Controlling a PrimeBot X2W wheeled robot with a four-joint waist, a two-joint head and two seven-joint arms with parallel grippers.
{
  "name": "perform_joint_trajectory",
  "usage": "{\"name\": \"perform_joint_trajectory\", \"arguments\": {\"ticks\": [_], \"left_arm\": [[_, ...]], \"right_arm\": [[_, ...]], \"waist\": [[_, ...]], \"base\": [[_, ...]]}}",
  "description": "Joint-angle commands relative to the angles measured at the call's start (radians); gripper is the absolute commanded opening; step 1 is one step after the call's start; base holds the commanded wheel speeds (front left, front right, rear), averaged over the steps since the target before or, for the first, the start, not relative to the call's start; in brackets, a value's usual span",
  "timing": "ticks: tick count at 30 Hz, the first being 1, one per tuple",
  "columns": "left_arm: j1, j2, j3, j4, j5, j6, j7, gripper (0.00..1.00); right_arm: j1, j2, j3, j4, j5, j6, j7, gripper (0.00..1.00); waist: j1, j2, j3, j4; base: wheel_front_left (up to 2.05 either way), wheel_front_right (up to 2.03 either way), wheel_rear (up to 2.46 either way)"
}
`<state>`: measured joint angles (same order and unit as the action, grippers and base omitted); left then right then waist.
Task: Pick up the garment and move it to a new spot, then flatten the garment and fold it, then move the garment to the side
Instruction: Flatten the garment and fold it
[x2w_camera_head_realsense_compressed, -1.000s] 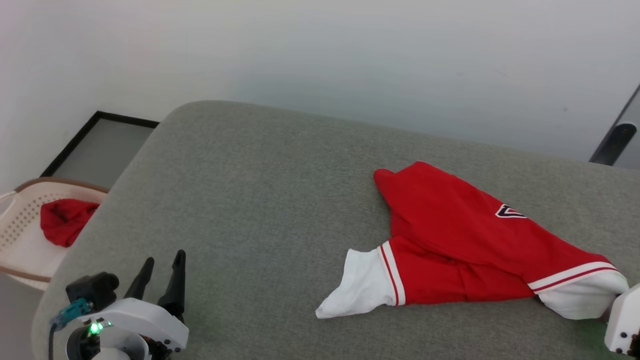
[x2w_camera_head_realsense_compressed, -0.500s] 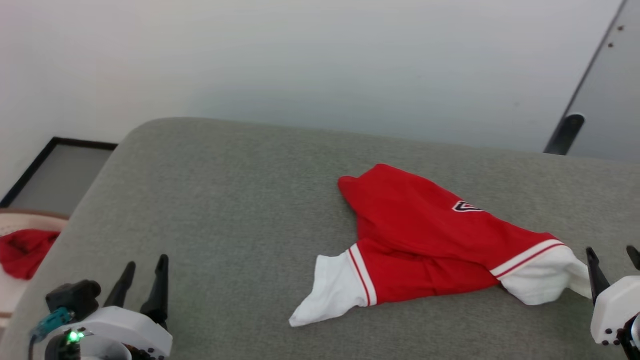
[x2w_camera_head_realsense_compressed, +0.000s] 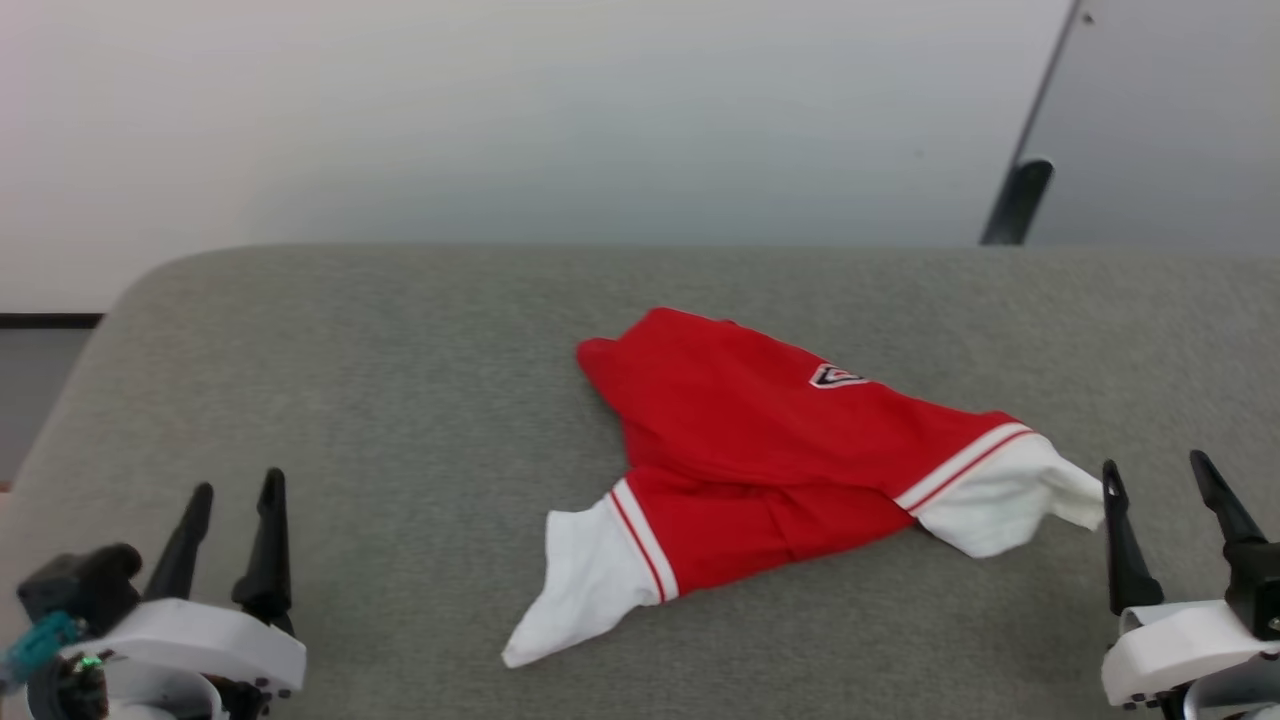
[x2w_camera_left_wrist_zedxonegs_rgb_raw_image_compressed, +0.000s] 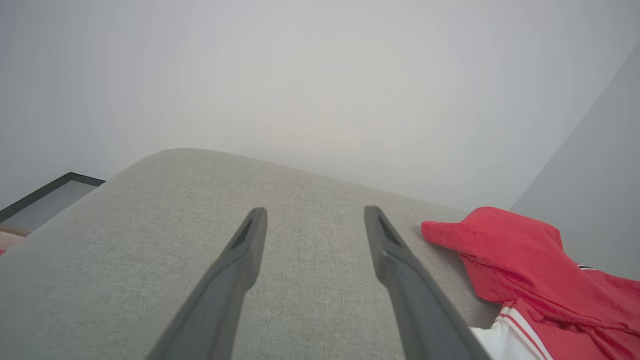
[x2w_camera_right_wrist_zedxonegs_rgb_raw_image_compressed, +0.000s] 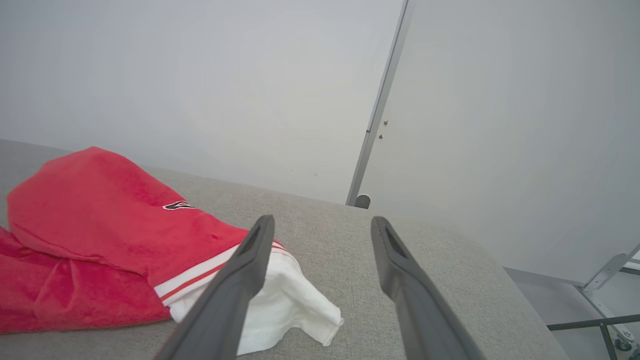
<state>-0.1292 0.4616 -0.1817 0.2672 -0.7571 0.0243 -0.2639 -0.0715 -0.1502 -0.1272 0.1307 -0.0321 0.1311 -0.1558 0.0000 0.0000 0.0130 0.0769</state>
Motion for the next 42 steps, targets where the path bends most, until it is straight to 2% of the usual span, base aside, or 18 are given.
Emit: {"name": "perform_joint_trajectory", "arguments": {"ticks": [1,7,9,10,13,18,22,29,32,35,37,42], "left_arm": [[0.005,0.008,0.010,-0.023,-0.012,0.012,0.012,1.00],[-0.006,0.026,0.010,-0.071,-0.053,0.026,0.114,1.00],[-0.023,0.037,0.007,-0.094,-0.098,0.045,0.218,1.00],[-0.023,0.037,0.007,-0.094,-0.098,0.045,0.218,1.00],[-0.048,0.056,-0.008,-0.128,-0.155,0.075,0.374,1.00],[-0.105,0.099,-0.060,-0.213,-0.225,0.184,0.688,1.00],[-0.159,0.137,-0.144,-0.267,-0.231,0.284,0.927,1.00],[-0.237,0.176,-0.260,-0.327,-0.237,0.439,1.245,1.00],[-0.250,0.192,-0.292,-0.329,-0.232,0.484,1.327,1.00],[-0.252,0.185,-0.311,-0.309,-0.235,0.506,1.362,1.00],[-0.254,0.174,-0.317,-0.289,-0.235,0.508,1.362,1.00],[-0.265,0.137,-0.327,-0.213,-0.238,0.476,1.336,1.00]], "right_arm": [[0.003,0.016,-0.002,-0.011,-0.018,-0.001,-0.025,1.00],[-0.016,0.045,0.009,-0.005,-0.032,-0.001,-0.054,1.00],[-0.026,0.054,0.014,0.000,-0.034,-0.001,-0.064,1.00],[-0.026,0.054,0.014,0.000,-0.034,-0.001,-0.064,1.00],[-0.030,0.058,0.011,0.006,-0.036,-0.001,-0.071,1.00],[-0.039,0.066,0.004,0.016,-0.040,-0.001,-0.074,1.00],[-0.048,0.071,0.009,0.022,-0.042,-0.001,-0.075,1.00],[-0.061,0.073,0.024,0.034,-0.030,-0.001,-0.075,1.00],[-0.067,0.075,0.026,0.038,-0.025,-0.001,-0.076,1.00],[-0.065,0.077,0.024,0.044,-0.017,-0.001,-0.077,1.00],[-0.070,0.078,0.024,0.047,-0.016,-0.001,-0.077,1.00],[-0.081,0.080,0.023,0.050,-0.011,-0.001,-0.075,1.00]], "waist": [[0.0000,0.0000,0.044,-0.053],[0.0000,0.0000,0.074,-0.103],[0.0000,0.0000,0.088,-0.126],[0.0000,0.0000,0.088,-0.126],[0.0000,0.0000,0.096,-0.138],[0.0000,0.0000,0.099,-0.145],[0.0000,0.0000,0.104,-0.147],[0.0000,0.0000,0.122,-0.160],[0.0000,0.0000,0.131,-0.168],[0.0000,0.0000,0.139,-0.175],[0.0000,0.0000,0.145,-0.178],[0.0000,0.0000,0.155,-0.185]], "base": [[0.00,0.00,0.00],[0.00,0.00,0.00],[0.00,0.00,0.00],[0.00,0.00,0.00],[0.00,0.00,0.00],[0.00,0.00,0.00],[0.00,0.00,0.00],[0.00,0.00,0.00],[0.00,0.00,0.00],[0.00,0.00,0.00],[0.00,0.00,0.00],[0.00,0.00,0.00]]}}
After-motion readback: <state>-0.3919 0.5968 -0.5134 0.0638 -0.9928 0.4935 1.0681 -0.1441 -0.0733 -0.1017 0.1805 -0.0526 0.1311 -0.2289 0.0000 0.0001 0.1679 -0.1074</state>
